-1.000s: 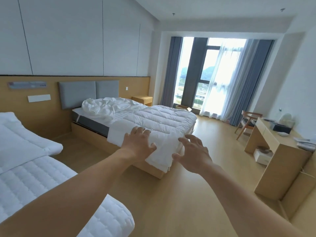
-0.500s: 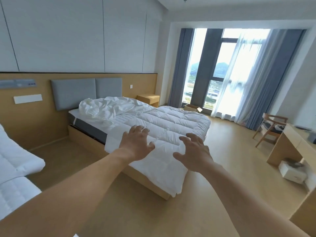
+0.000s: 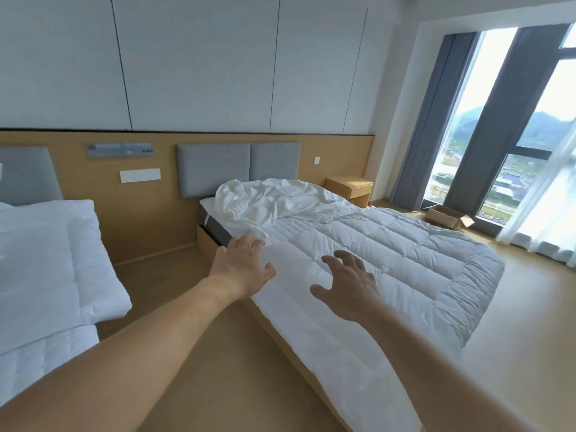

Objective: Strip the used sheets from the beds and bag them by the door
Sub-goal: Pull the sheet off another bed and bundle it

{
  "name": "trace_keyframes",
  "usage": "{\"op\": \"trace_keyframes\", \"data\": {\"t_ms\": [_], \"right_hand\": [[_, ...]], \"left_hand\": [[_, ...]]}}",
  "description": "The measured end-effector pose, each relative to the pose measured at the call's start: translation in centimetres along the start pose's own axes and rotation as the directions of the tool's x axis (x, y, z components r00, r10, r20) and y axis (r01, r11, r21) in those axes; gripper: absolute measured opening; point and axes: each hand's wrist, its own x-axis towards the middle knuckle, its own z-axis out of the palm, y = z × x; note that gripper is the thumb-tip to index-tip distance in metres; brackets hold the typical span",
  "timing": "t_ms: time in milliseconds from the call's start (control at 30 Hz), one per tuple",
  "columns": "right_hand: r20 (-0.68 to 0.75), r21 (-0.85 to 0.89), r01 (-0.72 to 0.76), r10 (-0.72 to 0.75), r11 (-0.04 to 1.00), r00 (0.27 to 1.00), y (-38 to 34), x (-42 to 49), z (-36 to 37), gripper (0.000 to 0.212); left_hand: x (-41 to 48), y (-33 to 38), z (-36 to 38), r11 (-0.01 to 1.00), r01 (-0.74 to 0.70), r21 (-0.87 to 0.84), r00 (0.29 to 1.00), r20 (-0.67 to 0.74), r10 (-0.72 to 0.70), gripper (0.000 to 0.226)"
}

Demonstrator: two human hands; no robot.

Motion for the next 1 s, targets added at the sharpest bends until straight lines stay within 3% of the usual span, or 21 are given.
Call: {"op": "trace_keyframes", "data": {"t_ms": [767, 1000], "right_hand": [[0.039, 0.087, 0.186, -0.19, 0.979, 0.981, -10.3, 54.1, 14.3, 0.079], [0.025, 0.133, 0.249, -0.254, 0.959, 0.967, -15.1, 72.0, 16.7, 0.079]], "left_hand": [[44.1, -24.1, 5.4, 0.985, 0.164, 0.062, 0.986, -0.025, -0.162, 0.056], [58.3, -32.0, 4.0, 0.968, 0.222, 0.12, 0.974, -0.07, -0.215, 0.057]]}}
